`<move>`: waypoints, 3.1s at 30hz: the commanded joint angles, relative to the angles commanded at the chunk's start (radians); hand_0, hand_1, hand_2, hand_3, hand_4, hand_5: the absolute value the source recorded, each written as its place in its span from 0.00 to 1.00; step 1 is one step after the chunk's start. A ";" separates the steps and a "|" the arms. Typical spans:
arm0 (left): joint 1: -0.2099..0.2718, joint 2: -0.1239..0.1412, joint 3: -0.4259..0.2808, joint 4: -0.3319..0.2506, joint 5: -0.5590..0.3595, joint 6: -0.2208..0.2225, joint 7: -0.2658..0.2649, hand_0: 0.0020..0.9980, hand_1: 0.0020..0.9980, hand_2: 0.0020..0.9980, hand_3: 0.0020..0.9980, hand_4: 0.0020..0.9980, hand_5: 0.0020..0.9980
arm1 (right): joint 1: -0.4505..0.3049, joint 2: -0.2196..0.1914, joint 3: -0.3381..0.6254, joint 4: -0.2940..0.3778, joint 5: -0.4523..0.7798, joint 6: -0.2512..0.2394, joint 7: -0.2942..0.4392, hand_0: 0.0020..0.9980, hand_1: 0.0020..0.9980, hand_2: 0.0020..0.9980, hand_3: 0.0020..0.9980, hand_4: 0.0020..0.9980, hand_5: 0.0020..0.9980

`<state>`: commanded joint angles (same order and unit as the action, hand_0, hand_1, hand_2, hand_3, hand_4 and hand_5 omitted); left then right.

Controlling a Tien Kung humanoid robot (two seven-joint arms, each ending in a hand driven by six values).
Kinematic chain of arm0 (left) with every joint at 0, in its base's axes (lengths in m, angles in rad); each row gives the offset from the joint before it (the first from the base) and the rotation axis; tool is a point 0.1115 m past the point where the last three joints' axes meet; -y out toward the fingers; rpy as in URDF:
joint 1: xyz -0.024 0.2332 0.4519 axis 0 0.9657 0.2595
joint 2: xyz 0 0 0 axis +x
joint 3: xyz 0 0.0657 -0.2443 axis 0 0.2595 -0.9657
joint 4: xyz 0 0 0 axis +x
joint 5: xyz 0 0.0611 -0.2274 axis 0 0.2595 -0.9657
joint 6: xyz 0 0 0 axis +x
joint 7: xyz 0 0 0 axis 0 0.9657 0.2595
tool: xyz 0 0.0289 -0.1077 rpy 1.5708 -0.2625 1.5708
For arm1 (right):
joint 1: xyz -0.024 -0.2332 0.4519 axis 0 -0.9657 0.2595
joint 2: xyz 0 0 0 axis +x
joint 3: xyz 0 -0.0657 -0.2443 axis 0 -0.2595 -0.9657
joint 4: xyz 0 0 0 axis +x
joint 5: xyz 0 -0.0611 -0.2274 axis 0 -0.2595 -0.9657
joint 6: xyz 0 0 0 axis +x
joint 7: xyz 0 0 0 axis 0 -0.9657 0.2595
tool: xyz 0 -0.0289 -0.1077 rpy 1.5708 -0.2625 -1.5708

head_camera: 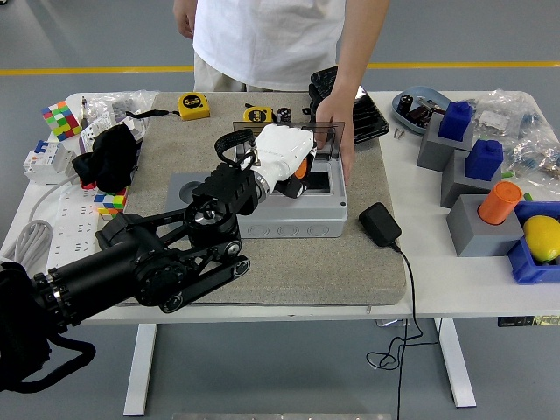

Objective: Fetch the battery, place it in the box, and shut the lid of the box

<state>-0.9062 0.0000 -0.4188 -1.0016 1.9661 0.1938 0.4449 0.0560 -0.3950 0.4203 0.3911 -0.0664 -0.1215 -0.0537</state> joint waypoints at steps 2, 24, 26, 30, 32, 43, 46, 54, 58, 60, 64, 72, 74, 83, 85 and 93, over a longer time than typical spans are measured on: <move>0.000 0.000 -0.001 0.003 -0.006 -0.008 0.000 0.23 0.19 0.16 0.31 0.76 0.00 | 0.000 0.000 0.000 0.000 0.000 0.000 0.000 0.62 0.64 0.67 0.57 0.99 0.52; 0.014 0.000 -0.031 -0.021 -0.015 -0.010 -0.016 0.42 0.72 0.79 0.85 1.00 0.25 | 0.001 0.001 0.002 0.000 -0.001 0.002 0.001 0.62 0.64 0.67 0.57 0.99 0.52; 0.020 0.000 -0.043 -0.044 -0.015 -0.004 -0.021 0.42 0.72 0.79 0.85 1.00 0.25 | 0.000 0.001 0.004 0.000 -0.001 0.002 0.001 0.62 0.64 0.67 0.57 0.99 0.52; 0.038 0.000 -0.084 -0.113 -0.022 0.035 -0.054 0.38 0.65 0.71 0.79 1.00 0.26 | -0.003 0.002 0.008 0.000 -0.002 0.002 0.001 0.62 0.64 0.67 0.57 0.99 0.52; 0.049 0.004 -0.108 -0.143 -0.031 0.064 -0.078 0.38 0.65 0.71 0.79 1.00 0.26 | -0.004 0.003 0.011 0.000 -0.003 0.003 0.001 0.62 0.64 0.67 0.57 0.99 0.52; 0.052 0.011 -0.253 -0.093 -0.049 0.097 -0.122 0.74 0.76 0.73 0.75 1.00 0.48 | -0.003 0.004 0.014 0.001 -0.004 0.002 0.001 0.62 0.64 0.67 0.57 0.99 0.52; 0.045 0.014 -0.266 -0.059 -0.046 0.052 -0.074 0.90 0.89 0.85 0.81 0.99 0.62 | -0.004 0.004 0.015 0.002 -0.005 0.002 0.001 0.62 0.64 0.67 0.57 0.99 0.52; 0.044 0.038 -0.218 -0.039 -0.082 0.000 -0.023 0.89 0.89 0.84 0.80 0.98 0.63 | -0.007 0.003 0.013 0.002 -0.004 0.003 0.001 0.62 0.64 0.67 0.57 0.99 0.52; 0.047 0.050 -0.189 -0.052 -0.102 -0.015 -0.005 0.87 0.87 0.82 0.79 0.98 0.66 | -0.007 0.001 0.013 0.002 -0.005 0.002 0.001 0.62 0.64 0.67 0.57 0.99 0.52; 0.052 0.061 -0.178 -0.068 -0.111 -0.027 0.009 0.87 0.87 0.82 0.79 0.98 0.66 | -0.008 -0.001 0.014 0.002 -0.006 0.002 0.000 0.62 0.64 0.67 0.57 0.99 0.52; 0.068 0.082 -0.167 -0.116 -0.134 -0.033 0.019 0.83 0.84 0.81 0.78 0.98 0.66 | -0.010 -0.001 0.021 0.002 -0.007 0.002 0.000 0.62 0.64 0.67 0.57 0.99 0.52; 0.128 0.128 -0.172 -0.256 -0.183 -0.042 0.041 0.81 0.82 0.80 0.78 0.98 0.66 | -0.017 0.001 0.028 0.002 -0.007 0.002 0.001 0.62 0.64 0.67 0.57 0.99 0.52; 0.144 0.139 -0.173 -0.291 -0.190 -0.044 0.046 0.81 0.82 0.80 0.78 0.98 0.66 | -0.018 0.002 0.030 0.002 -0.009 0.002 0.001 0.62 0.64 0.67 0.57 0.99 0.52; 0.248 0.152 -0.202 -0.351 -0.214 -0.048 0.052 0.77 0.79 0.79 0.78 0.98 0.66 | -0.018 0.003 0.033 0.001 -0.010 0.002 0.001 0.62 0.64 0.67 0.57 0.99 0.52; 0.275 0.144 -0.222 -0.354 -0.217 -0.047 0.050 0.77 0.79 0.79 0.78 0.98 0.66 | -0.018 0.004 0.037 0.001 -0.010 0.001 0.003 0.62 0.64 0.67 0.57 0.99 0.52; 0.333 0.124 -0.287 -0.364 -0.213 -0.042 0.043 0.78 0.79 0.79 0.78 0.98 0.65 | -0.018 0.005 0.037 0.000 -0.011 0.001 0.002 0.62 0.64 0.67 0.57 0.99 0.52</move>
<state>-0.5727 0.1240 -0.7057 -1.3655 1.7527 0.1516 0.4875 0.0379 -0.3903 0.4578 0.3915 -0.0774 -0.1201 -0.0516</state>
